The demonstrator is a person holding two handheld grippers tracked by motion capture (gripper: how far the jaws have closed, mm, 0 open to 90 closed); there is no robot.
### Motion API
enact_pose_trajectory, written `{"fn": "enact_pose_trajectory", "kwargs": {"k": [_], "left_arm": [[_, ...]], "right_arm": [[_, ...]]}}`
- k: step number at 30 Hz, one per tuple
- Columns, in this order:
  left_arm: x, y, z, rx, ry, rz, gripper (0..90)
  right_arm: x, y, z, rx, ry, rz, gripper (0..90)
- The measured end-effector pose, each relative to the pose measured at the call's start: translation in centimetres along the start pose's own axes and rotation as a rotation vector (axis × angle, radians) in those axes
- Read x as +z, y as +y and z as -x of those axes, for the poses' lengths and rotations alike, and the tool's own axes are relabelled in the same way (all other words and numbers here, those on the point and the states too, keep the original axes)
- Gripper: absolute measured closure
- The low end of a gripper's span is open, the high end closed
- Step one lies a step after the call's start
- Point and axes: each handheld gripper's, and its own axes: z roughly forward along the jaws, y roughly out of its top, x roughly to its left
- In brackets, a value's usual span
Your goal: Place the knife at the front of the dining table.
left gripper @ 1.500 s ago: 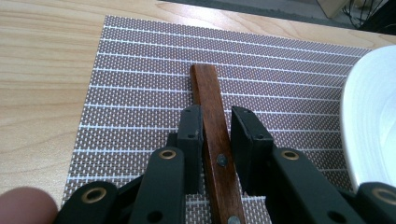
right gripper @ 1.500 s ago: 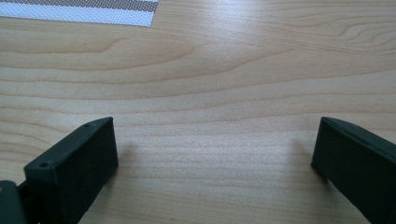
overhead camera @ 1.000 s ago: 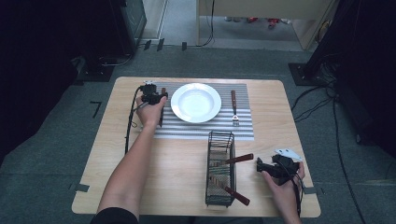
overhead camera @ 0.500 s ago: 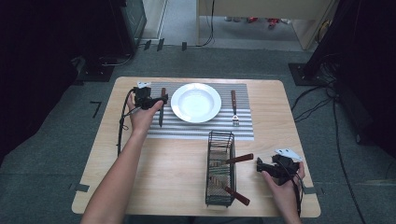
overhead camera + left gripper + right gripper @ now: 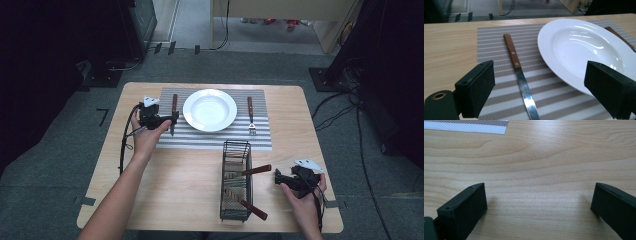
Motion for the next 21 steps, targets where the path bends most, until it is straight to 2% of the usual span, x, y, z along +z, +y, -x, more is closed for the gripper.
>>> {"fn": "enact_pose_trajectory", "kwargs": {"k": [4,6,11,16,17,18,19,20,21], "left_arm": [[-1.2,-1.1,0.1,0.007,0.005,0.010,9.9],[-1.7,-1.7,0.1,-0.002,-0.007,0.011,9.9],[-3.5,-3.6,0.1,0.021,-0.007,0.009,9.9],[-4.9,-5.0,-0.3,0.005,-0.010,0.021,9.9],[-5.6,-5.8,-0.6,0.012,-0.001,0.013,9.9],[-5.6,-5.8,-0.6,0.012,-0.001,0.013,9.9],[-6.2,-6.7,-0.7,0.018,0.017,0.009,9.9],[-6.2,-6.7,-0.7,0.018,0.017,0.009,9.9],[-6.6,-7.5,-0.8,0.033,0.045,-0.014,9.9]], "right_arm": [[0.0,0.0,0.0,0.000,0.000,0.000,0.0],[0.0,0.0,0.0,0.000,0.000,0.000,0.0],[0.0,0.0,0.0,0.000,0.000,0.000,0.0],[0.0,0.0,0.0,0.000,0.000,0.000,0.0],[0.0,0.0,0.0,0.000,0.000,0.000,0.0],[0.0,0.0,0.0,0.000,0.000,0.000,0.0],[0.0,0.0,0.0,0.000,0.000,0.000,0.0],[0.0,0.0,0.0,0.000,0.000,0.000,0.0],[0.0,0.0,0.0,0.000,0.000,0.000,0.0]]}}
